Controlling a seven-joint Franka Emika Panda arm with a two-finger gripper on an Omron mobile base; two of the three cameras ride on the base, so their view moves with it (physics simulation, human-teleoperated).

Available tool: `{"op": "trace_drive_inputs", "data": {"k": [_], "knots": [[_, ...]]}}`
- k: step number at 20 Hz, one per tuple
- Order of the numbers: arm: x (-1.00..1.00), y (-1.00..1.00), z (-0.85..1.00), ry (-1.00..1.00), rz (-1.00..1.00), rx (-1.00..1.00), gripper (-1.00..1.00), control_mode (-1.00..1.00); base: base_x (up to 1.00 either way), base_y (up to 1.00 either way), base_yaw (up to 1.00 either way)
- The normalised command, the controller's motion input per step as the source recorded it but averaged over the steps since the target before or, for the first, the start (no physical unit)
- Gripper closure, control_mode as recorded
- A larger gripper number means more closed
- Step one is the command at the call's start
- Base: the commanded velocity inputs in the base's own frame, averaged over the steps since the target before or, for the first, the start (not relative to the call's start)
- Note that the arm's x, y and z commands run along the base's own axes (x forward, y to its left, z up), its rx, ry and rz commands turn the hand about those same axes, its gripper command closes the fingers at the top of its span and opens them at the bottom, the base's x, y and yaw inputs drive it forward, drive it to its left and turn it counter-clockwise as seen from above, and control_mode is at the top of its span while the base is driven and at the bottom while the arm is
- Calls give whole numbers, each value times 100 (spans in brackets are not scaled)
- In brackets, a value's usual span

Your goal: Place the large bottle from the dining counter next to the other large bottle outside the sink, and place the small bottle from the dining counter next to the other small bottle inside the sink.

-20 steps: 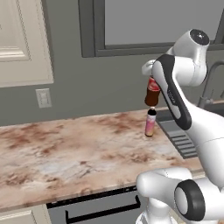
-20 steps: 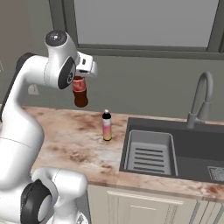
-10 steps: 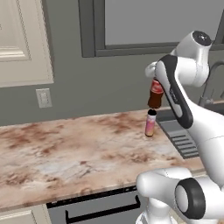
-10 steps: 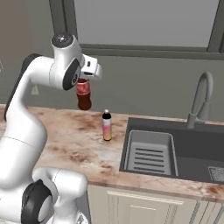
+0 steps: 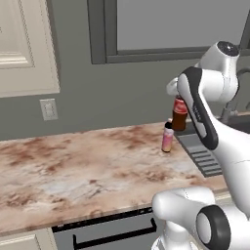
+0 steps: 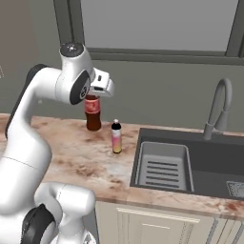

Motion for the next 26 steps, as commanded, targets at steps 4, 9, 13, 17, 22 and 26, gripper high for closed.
{"op": "trace_drive_inputs", "data": {"k": [4, 9, 13, 17, 22, 26], "knots": [[-38, -3, -32, 0, -3, 0, 100, -100, 0, 0, 0], [-52, -9, -57, -5, -4, -3, 100, -100, 0, 0, 0], [-21, -7, -83, -10, -2, -6, 100, -100, 0, 0, 0], [0, -7, -79, -10, -2, -4, 100, -100, 0, 0, 0], [18, -13, -52, -1, -3, 1, 100, -100, 0, 0, 0], [41, -13, -21, 4, -4, 3, 100, -100, 0, 0, 0]]}}
